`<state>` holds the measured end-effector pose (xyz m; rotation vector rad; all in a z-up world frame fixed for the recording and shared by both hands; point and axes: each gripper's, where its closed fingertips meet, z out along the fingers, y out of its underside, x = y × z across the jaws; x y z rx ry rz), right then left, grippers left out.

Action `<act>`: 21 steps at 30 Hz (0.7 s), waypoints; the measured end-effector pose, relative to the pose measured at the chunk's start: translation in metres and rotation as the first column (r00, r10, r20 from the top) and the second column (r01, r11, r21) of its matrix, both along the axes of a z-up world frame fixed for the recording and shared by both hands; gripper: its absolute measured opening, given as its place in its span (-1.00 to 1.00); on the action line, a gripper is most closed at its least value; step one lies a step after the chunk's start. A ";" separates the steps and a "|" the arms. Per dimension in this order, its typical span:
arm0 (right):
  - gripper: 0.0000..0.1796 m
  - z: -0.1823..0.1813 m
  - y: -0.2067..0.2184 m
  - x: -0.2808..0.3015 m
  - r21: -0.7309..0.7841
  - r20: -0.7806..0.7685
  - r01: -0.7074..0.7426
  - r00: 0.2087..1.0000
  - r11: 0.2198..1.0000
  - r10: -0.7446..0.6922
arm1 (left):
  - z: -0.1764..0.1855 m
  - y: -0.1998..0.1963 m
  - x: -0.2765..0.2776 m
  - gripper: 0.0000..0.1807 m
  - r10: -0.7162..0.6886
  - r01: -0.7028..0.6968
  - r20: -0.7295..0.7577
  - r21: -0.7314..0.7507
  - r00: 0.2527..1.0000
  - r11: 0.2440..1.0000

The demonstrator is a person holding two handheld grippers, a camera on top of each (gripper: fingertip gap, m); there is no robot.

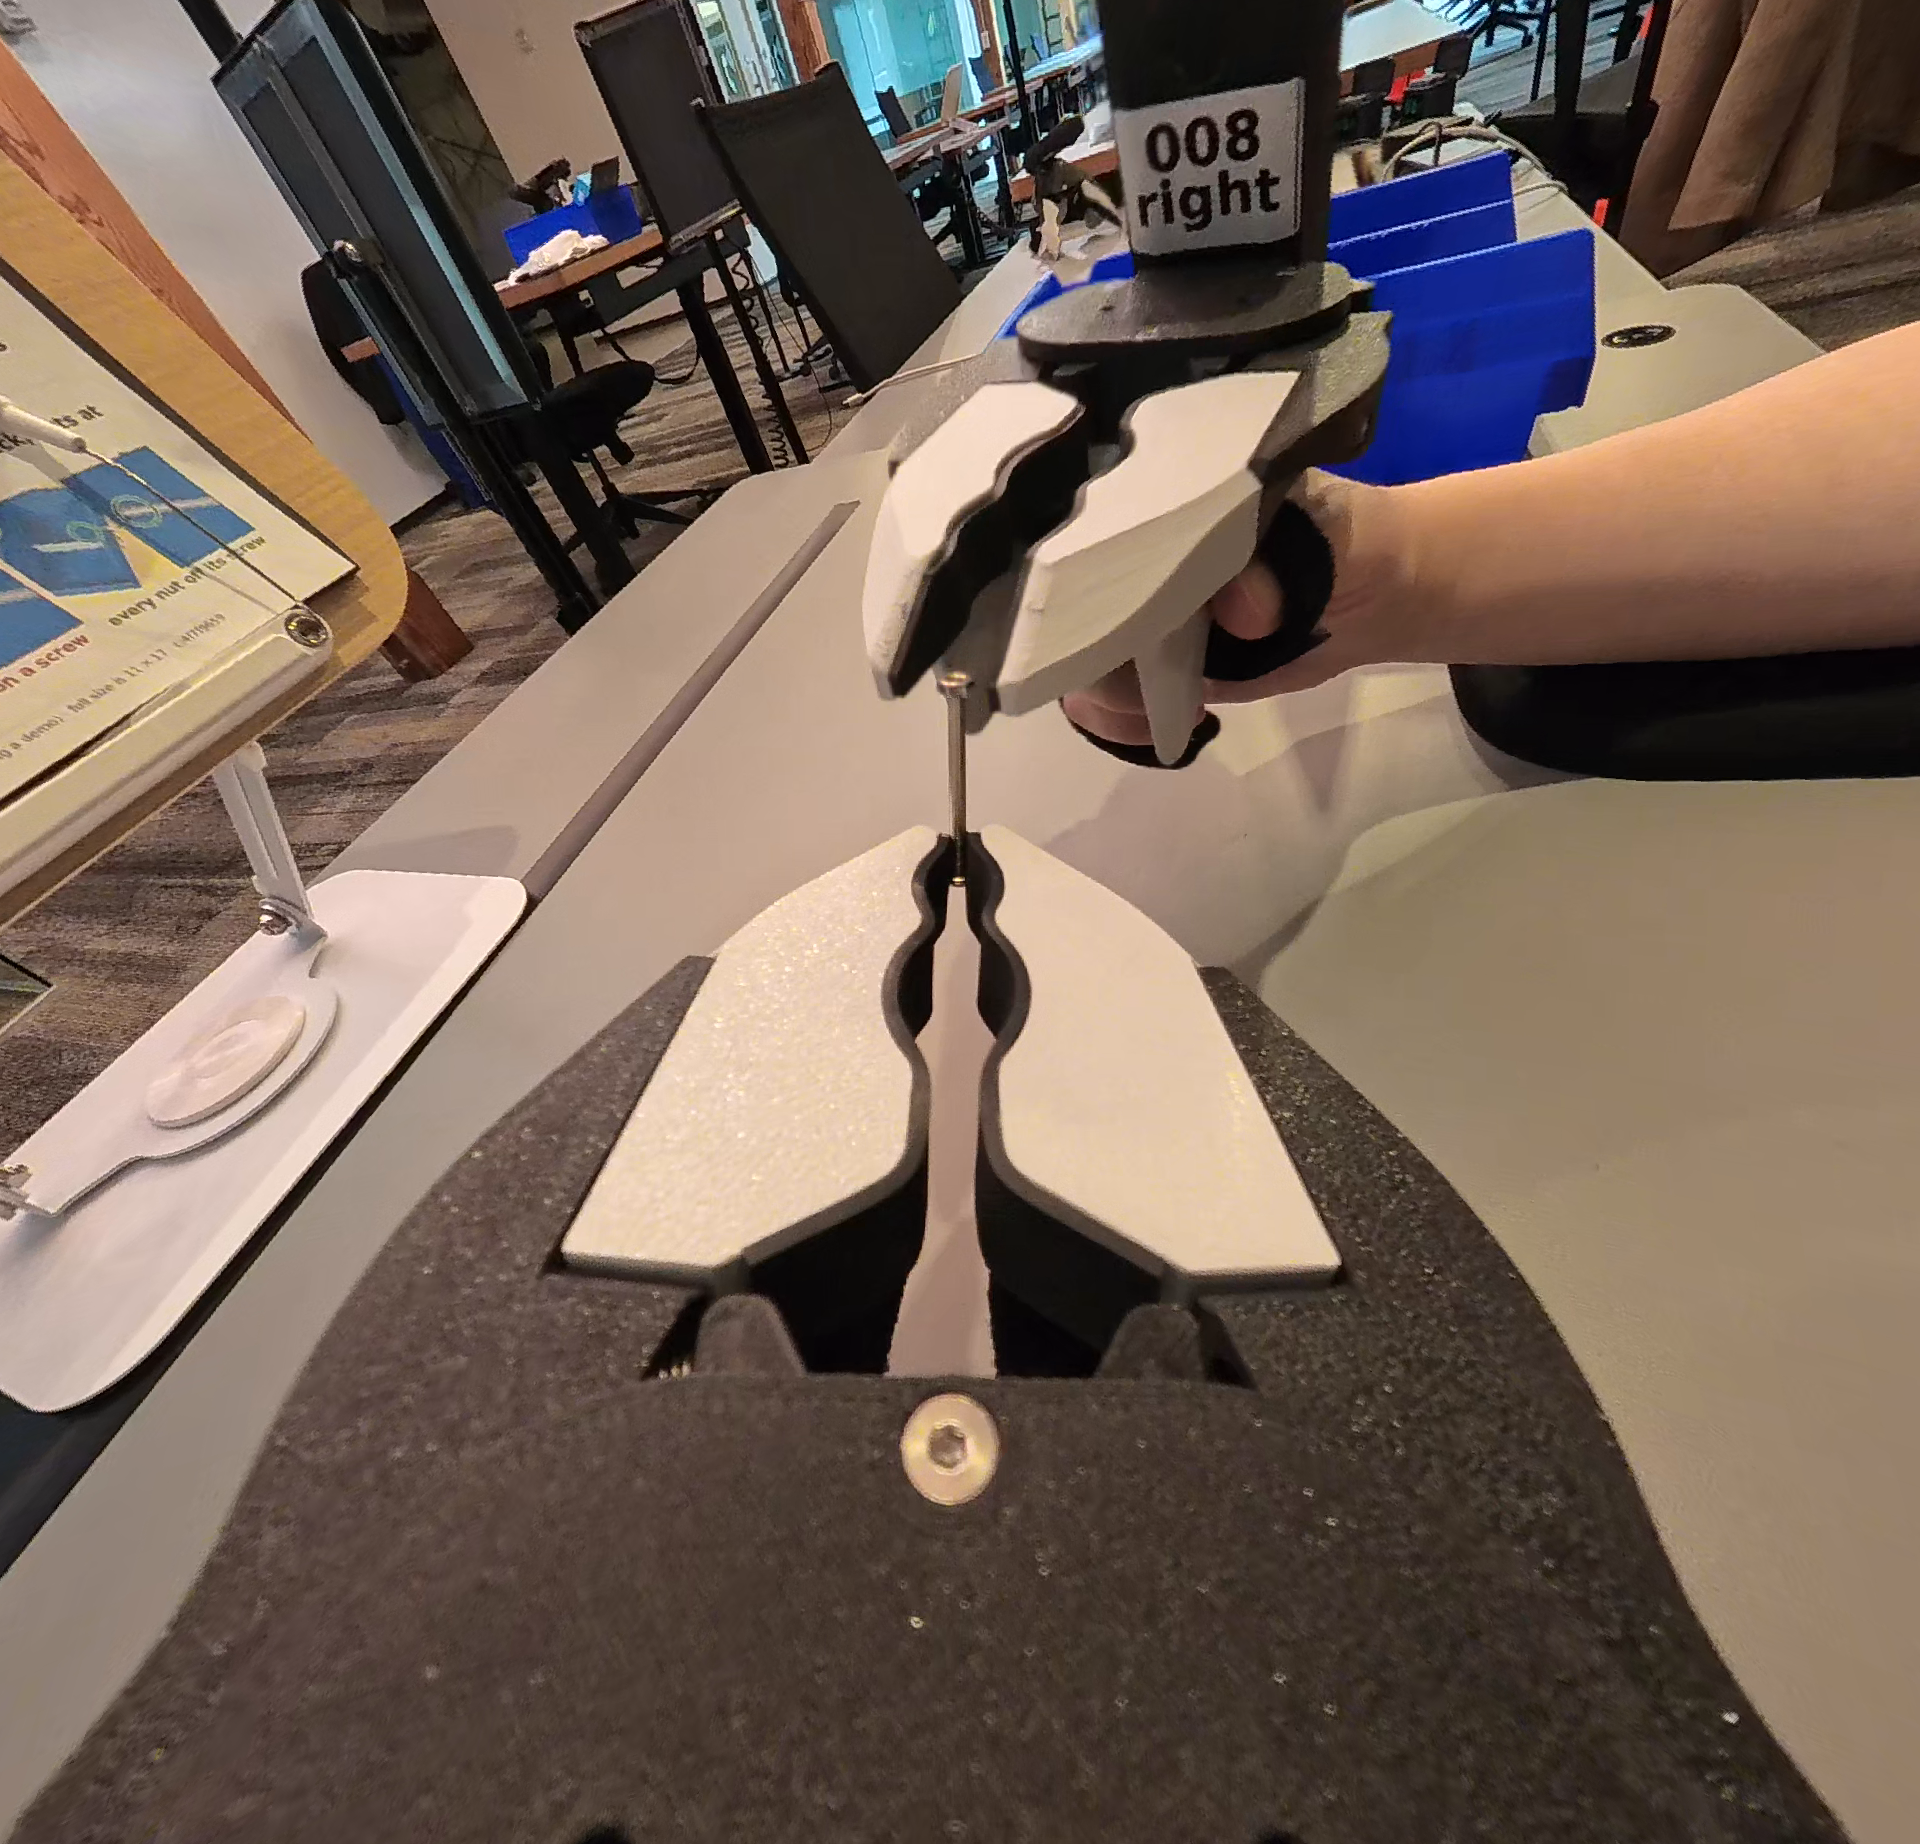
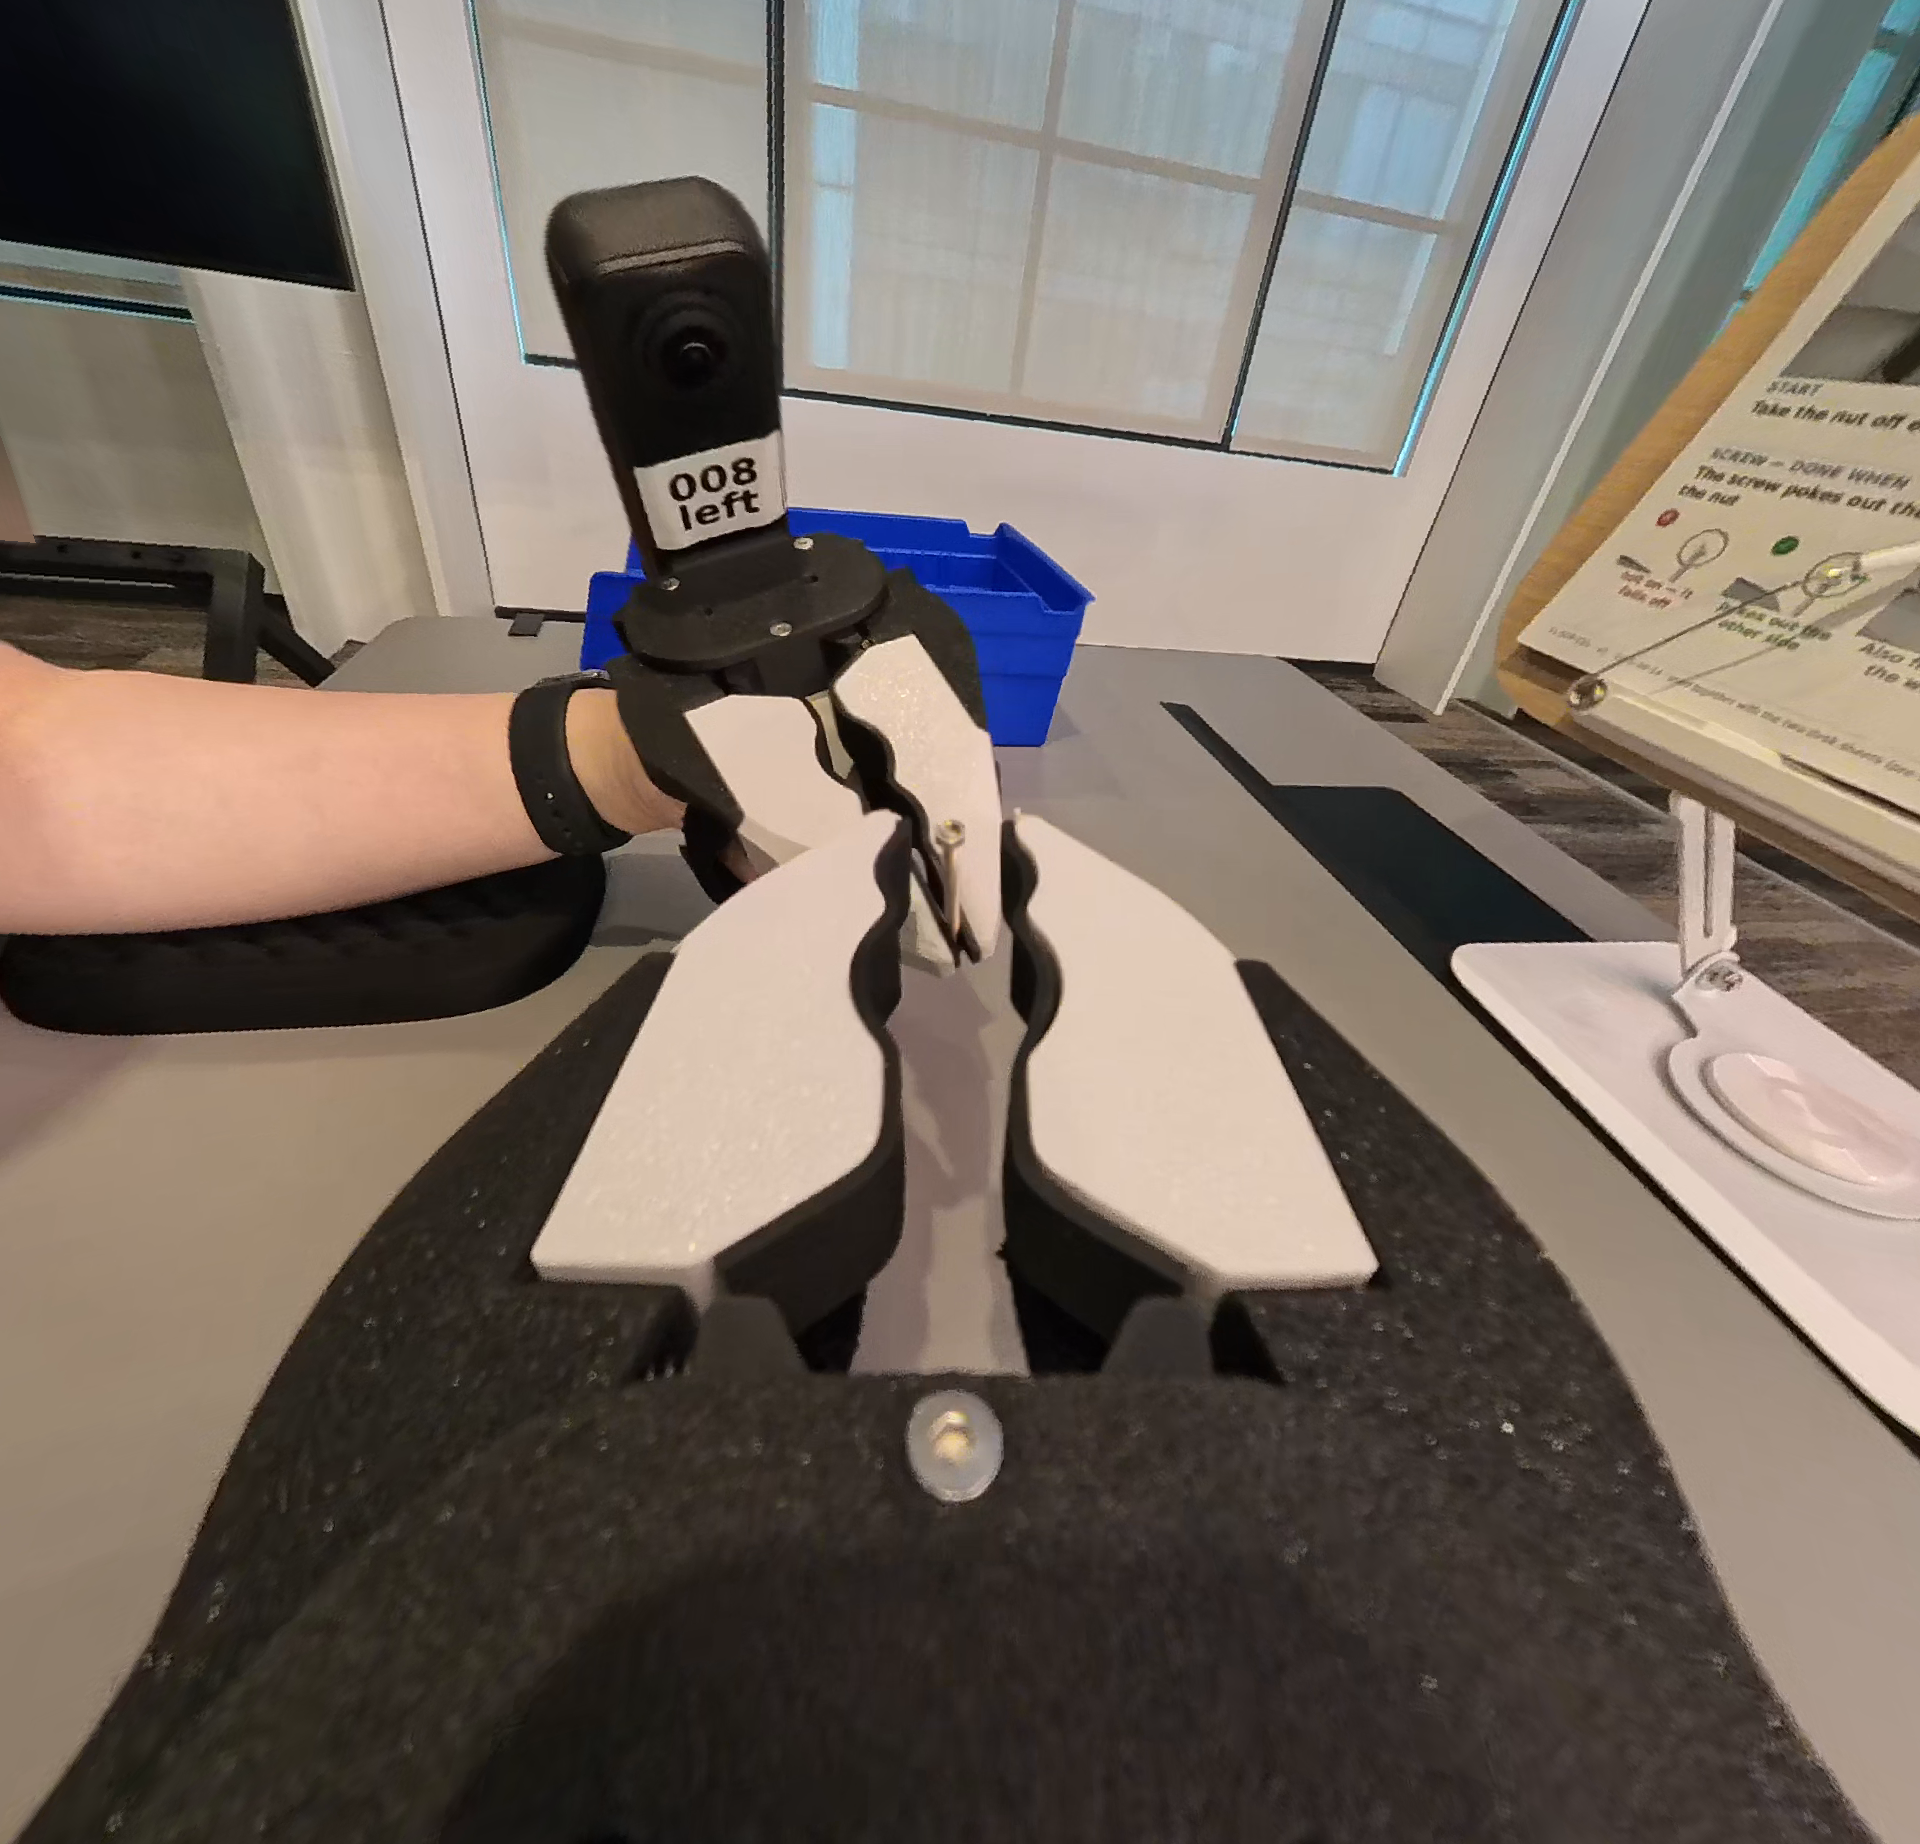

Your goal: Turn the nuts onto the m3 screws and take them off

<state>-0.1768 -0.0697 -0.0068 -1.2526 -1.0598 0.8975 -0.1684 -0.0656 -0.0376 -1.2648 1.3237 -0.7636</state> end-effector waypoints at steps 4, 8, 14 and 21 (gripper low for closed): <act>-0.83 0.003 -0.004 -0.002 0.054 0.014 0.003 1.000 0.999 -0.003 | 0.000 0.000 0.000 -0.98 0.000 0.000 0.001 -0.001 1.000 1.000; -0.83 0.002 -0.005 -0.004 0.071 0.028 0.012 0.999 0.997 -0.014 | 0.001 0.000 0.000 -0.98 -0.001 0.001 0.002 0.001 1.000 1.000; -0.83 -0.001 -0.004 -0.004 0.068 0.039 0.014 0.999 0.998 -0.017 | 0.003 0.001 -0.002 -0.98 0.007 -0.007 0.010 0.003 1.000 1.000; -0.84 0.002 -0.004 -0.002 0.076 0.029 0.023 0.999 0.997 -0.025 | 0.003 0.002 -0.002 -0.98 0.008 -0.008 0.014 0.001 1.000 1.000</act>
